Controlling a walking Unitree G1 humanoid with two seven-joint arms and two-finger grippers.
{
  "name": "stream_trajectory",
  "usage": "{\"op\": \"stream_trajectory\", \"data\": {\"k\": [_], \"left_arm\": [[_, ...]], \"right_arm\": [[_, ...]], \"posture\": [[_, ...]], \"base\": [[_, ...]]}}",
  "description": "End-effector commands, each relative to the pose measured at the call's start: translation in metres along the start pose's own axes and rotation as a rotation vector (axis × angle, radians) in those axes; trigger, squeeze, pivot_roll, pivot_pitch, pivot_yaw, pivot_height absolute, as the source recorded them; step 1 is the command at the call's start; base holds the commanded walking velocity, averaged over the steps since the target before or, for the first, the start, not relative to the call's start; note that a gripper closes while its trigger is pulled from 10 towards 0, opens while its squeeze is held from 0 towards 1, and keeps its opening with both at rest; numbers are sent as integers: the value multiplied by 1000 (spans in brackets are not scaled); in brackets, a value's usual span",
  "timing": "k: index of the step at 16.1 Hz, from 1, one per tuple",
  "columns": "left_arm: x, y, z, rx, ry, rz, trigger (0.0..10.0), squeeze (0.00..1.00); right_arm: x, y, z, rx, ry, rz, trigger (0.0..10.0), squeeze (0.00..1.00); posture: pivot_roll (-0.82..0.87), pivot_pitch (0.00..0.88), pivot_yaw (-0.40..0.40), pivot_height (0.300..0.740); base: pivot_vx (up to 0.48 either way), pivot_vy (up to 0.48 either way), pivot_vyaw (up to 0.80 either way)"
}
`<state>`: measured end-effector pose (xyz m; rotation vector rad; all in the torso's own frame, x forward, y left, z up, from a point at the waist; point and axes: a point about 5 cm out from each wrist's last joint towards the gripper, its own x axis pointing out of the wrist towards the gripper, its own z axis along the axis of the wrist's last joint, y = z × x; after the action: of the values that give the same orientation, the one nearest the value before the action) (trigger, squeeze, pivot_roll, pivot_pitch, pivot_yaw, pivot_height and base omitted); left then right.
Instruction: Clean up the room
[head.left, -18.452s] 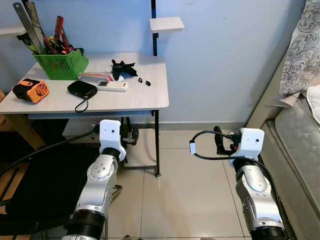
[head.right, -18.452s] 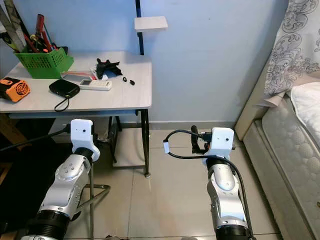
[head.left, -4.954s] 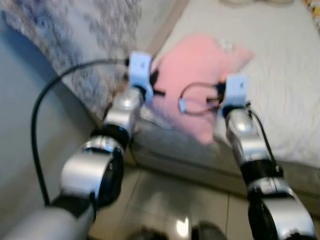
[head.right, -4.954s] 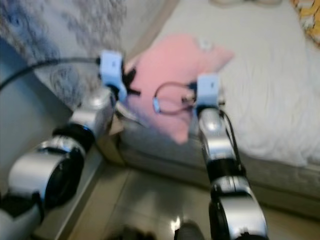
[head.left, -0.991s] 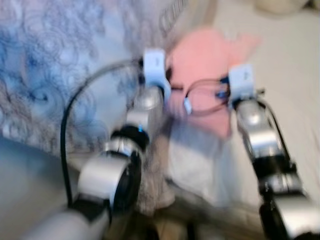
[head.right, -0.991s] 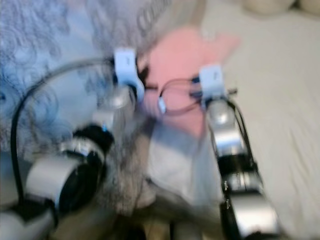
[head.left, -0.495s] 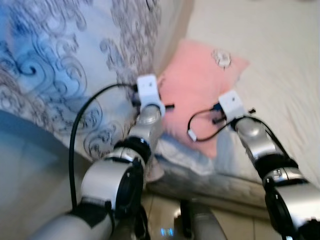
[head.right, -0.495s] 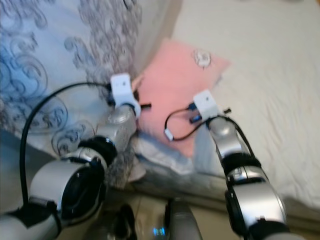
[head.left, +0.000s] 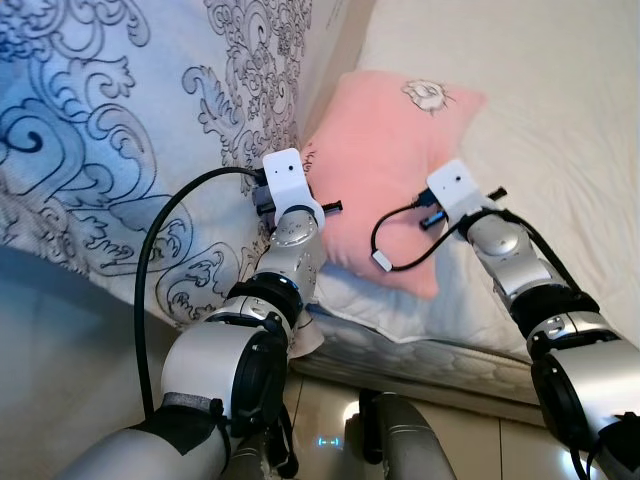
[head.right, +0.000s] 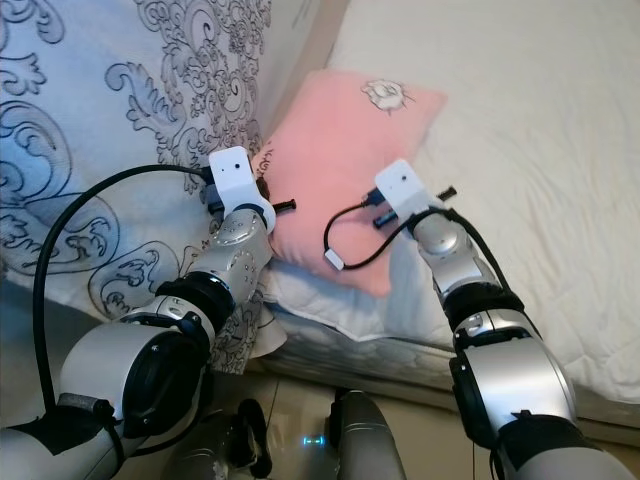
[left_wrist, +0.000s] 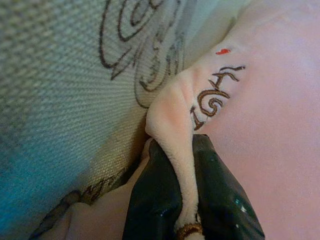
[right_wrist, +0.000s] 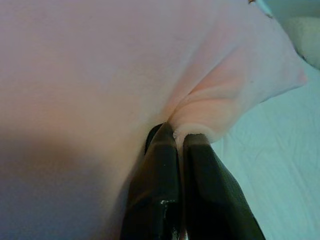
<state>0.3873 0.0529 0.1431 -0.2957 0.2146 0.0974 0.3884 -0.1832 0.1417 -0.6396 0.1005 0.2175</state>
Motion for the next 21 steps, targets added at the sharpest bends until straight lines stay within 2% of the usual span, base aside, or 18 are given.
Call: {"op": "stream_trajectory", "data": {"k": [1,2,3,4,5,6,7,11,12,16,18,20,21], "left_arm": [[-9,-20,-16,-57,61,-7,10000,0],[-10,-22,-17,-13,58,-26,10000,843],[-9,-17,-18,32,54,-20,10000,1000],[-6,-11,-10,121,1,-10,10000,1000],[-4,-15,4,214,-102,-36,10000,1000],[-6,-22,15,276,-183,-72,10000,1000],[-7,-27,16,309,-207,-94,10000,1000],[-8,-25,15,325,-227,-79,10000,1000],[-12,-31,20,330,-288,-98,10000,1000],[-27,-41,27,284,-381,-153,10000,1000],[-33,-35,31,284,-409,-158,10000,1000],[-39,-29,33,305,-424,-156,10000,1000],[-46,-27,34,334,-456,-172,10000,1000]], "right_arm": [[-4,-10,-11,24,37,-34,10000,0],[-5,-9,-14,55,47,-42,10000,988],[-5,-8,-16,95,61,-47,10000,1000],[-5,-7,-17,175,74,-73,10000,1000],[-4,-7,-17,237,72,-103,10000,1000],[-4,-6,-16,258,67,-119,10000,1000],[-5,-5,-17,256,61,-133,10000,1000],[-5,-6,-13,279,34,-159,10000,1000],[-5,-5,-12,272,22,-150,10000,1000],[-7,-11,-5,212,-38,-150,10000,1000],[-8,-16,0,233,-54,-170,10000,1000],[-10,-15,2,272,-62,-177,10000,1000],[-13,-12,2,304,-65,-209,10000,1000]], "posture": [[-258,294,43,731],[-255,289,44,731],[-255,284,45,731],[-254,279,44,731],[-255,278,46,731],[-249,276,46,731],[-239,274,46,731],[-240,276,48,731],[-243,278,50,731],[-234,278,47,731],[-223,275,43,731],[-215,270,38,731],[-210,263,39,731]], "base": [[0,0,0],[0,0,0],[0,0,0],[0,0,0],[0,0,0],[0,0,0],[0,0,0],[0,0,0],[0,0,0],[0,0,0],[0,0,0],[0,0,0],[0,0,0]]}}
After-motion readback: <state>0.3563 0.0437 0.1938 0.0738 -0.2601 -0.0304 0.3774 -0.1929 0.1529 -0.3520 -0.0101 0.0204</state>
